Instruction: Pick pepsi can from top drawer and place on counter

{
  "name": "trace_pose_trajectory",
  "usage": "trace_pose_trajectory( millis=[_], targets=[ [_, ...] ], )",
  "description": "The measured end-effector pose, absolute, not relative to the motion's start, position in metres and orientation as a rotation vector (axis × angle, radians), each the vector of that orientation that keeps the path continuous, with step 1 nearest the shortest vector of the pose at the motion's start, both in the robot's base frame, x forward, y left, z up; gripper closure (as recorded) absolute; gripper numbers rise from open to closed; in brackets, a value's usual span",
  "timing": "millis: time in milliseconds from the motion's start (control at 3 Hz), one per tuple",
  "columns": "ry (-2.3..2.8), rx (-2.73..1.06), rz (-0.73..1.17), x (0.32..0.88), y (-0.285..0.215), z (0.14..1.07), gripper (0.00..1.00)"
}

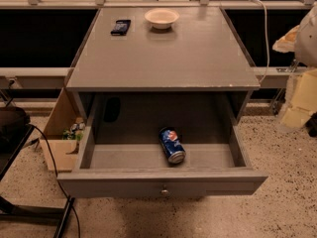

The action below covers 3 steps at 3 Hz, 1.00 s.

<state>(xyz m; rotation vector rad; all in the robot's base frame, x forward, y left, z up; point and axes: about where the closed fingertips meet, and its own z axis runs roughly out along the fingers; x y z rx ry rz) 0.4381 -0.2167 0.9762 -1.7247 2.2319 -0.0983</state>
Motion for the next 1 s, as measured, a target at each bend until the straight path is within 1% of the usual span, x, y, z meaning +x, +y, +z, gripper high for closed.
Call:
trace_pose_trajectory(
  millis=[667, 1000],
  targets=[
    [2.232, -1.705, -0.099, 0.442, -0.215, 0.973, 0.0],
    [2.242, -1.617, -0.117, 0.457, -0.206, 0.966, 0.0]
  ],
)
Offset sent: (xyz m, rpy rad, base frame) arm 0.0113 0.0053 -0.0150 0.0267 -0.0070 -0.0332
